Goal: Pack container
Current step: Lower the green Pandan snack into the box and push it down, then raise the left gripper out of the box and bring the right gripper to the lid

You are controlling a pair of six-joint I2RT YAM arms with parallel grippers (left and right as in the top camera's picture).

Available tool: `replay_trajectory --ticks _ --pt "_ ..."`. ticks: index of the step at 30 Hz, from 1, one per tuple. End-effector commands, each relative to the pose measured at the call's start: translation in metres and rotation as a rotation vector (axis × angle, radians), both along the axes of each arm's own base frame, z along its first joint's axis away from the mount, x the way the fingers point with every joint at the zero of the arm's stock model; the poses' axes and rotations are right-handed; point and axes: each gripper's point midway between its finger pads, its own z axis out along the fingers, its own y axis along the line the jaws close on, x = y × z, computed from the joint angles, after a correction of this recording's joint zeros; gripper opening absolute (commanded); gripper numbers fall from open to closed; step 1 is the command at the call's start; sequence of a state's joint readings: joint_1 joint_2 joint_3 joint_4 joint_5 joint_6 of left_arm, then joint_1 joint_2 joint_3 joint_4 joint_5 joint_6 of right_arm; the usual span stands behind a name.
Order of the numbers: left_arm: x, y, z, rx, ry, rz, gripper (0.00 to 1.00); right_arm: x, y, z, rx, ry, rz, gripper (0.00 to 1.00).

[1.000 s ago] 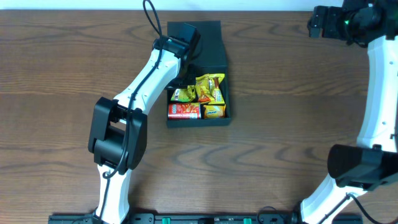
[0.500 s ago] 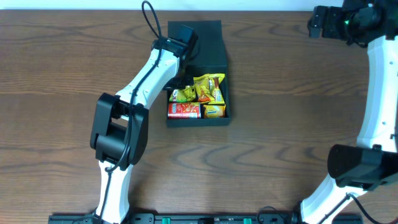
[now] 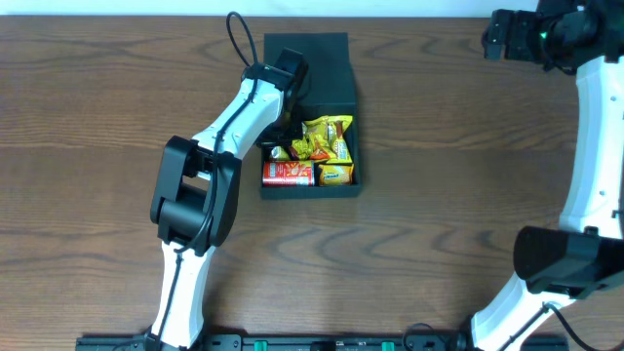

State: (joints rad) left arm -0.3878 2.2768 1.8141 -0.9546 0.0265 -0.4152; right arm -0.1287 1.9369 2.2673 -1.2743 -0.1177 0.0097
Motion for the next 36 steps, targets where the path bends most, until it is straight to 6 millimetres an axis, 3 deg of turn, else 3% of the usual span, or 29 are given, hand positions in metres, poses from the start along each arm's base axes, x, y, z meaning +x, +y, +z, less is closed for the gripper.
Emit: replay_trajectory --ticks 1,4,6,13,19,22,23,24,27,28,31,36 --pt "-0.003 0.003 -0.005 -0.003 0.021 0.004 0.13 -0.001 -0.003 0.001 -0.004 -0.003 0.007 0.99" --pt "0.0 -0.002 0.006 -0.032 0.001 0.002 0.16 -0.001 -0.003 0.001 -0.003 -0.004 0.008 0.99" --pt "0.003 -0.003 0.017 -0.042 -0.025 0.001 0.25 -0.001 -0.003 0.001 -0.004 -0.004 0.007 0.99" --pt "0.012 -0.005 0.065 -0.075 -0.138 0.001 0.44 -0.001 -0.003 0.001 -0.003 -0.003 0.008 0.99" --pt "0.016 -0.007 0.099 -0.108 -0.216 -0.001 0.43 -0.001 -0.003 0.001 -0.003 -0.003 0.008 0.99" --pt "0.019 -0.005 0.121 -0.116 -0.275 0.002 0.31 -0.001 -0.003 0.001 -0.004 -0.004 0.008 0.99" --pt "0.022 -0.001 0.129 -0.103 -0.309 0.015 0.17 0.0 -0.003 0.0 -0.003 -0.003 0.008 0.95" --pt "0.027 0.005 0.133 -0.097 -0.33 0.046 0.06 0.001 -0.003 -0.001 -0.002 0.0 0.008 0.74" --pt "0.039 0.023 0.132 -0.12 -0.338 0.119 0.06 0.007 0.009 -0.013 0.06 0.02 0.049 0.17" --pt "0.042 0.031 0.13 -0.141 -0.328 0.152 0.06 0.01 0.017 -0.02 0.102 0.033 0.076 0.04" --pt "0.052 0.05 0.125 -0.221 -0.303 0.207 0.06 0.02 0.038 -0.042 0.213 0.075 0.146 0.02" --pt "0.076 0.083 0.126 -0.331 -0.335 0.297 0.06 0.038 0.08 -0.098 0.392 0.178 0.256 0.01"
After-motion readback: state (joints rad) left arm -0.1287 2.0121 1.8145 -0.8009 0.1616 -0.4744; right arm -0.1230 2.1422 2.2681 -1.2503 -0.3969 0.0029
